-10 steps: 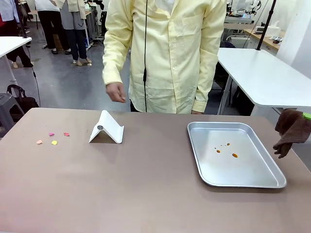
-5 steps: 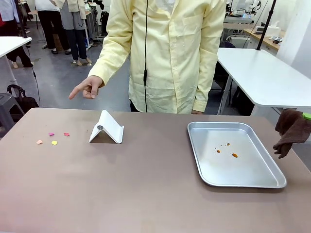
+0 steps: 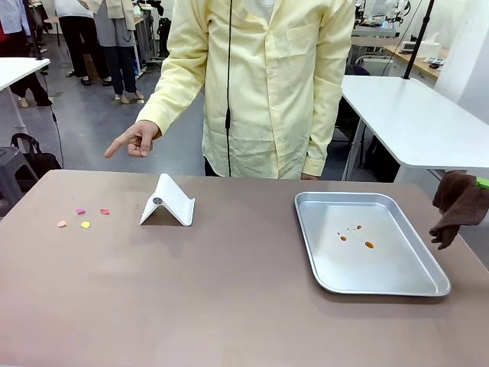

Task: Clean the surface of the table.
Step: If a person points to the right, clean the right side of the table with your right hand, and if they point to the left, clean the left side with your left hand.

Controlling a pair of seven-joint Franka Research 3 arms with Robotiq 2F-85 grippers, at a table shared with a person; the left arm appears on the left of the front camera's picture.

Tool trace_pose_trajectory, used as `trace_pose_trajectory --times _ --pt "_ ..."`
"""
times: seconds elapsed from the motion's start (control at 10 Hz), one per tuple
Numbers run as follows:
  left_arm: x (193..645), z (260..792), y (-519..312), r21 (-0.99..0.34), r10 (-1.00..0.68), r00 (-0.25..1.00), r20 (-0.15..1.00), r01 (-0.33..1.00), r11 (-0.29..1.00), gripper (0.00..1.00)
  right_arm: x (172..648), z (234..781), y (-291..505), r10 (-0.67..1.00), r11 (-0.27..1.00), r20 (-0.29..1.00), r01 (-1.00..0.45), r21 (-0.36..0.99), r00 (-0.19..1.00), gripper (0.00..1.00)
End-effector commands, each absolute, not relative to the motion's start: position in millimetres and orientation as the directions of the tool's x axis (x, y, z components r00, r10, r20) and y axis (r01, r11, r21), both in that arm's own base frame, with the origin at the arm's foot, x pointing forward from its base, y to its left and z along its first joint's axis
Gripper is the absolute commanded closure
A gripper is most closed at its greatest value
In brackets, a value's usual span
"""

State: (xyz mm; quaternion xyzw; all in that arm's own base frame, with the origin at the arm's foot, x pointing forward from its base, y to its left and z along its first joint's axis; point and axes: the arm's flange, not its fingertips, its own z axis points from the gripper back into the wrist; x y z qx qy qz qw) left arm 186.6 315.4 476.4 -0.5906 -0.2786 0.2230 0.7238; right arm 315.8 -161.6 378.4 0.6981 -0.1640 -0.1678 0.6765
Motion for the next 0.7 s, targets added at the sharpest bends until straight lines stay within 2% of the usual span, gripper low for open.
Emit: trace_pose_trajectory --times 0.0,0.3,0.5,0.6 --pt "186.6 476.4 315.4 -0.979 0.652 0.745 0.140 0.006 0.203 0.78 316.7 386.7 -158.6 -0.476 -0.042 -0.030 0.011 0.999 0.879 1.00" --pt "215.2 463.0 302.9 -0.939 0.634 0.760 0.142 -0.099 0.329 0.78 316.7 386.7 -158.6 -0.476 -0.042 -0.030 0.011 0.999 0.879 1.00" --pt "238.9 445.0 301.6 -0.910 0.613 0.787 0.067 -0.204 0.362 0.78 316.7 386.7 -158.6 -0.476 -0.042 -0.030 0.011 0.999 0.879 1.00" --pt "259.2 431.4 306.4 -0.890 0.583 0.813 -0.009 -0.272 0.367 0.78 316.7 386.7 -158.6 -0.476 -0.042 -0.030 0.011 0.999 0.879 1.00"
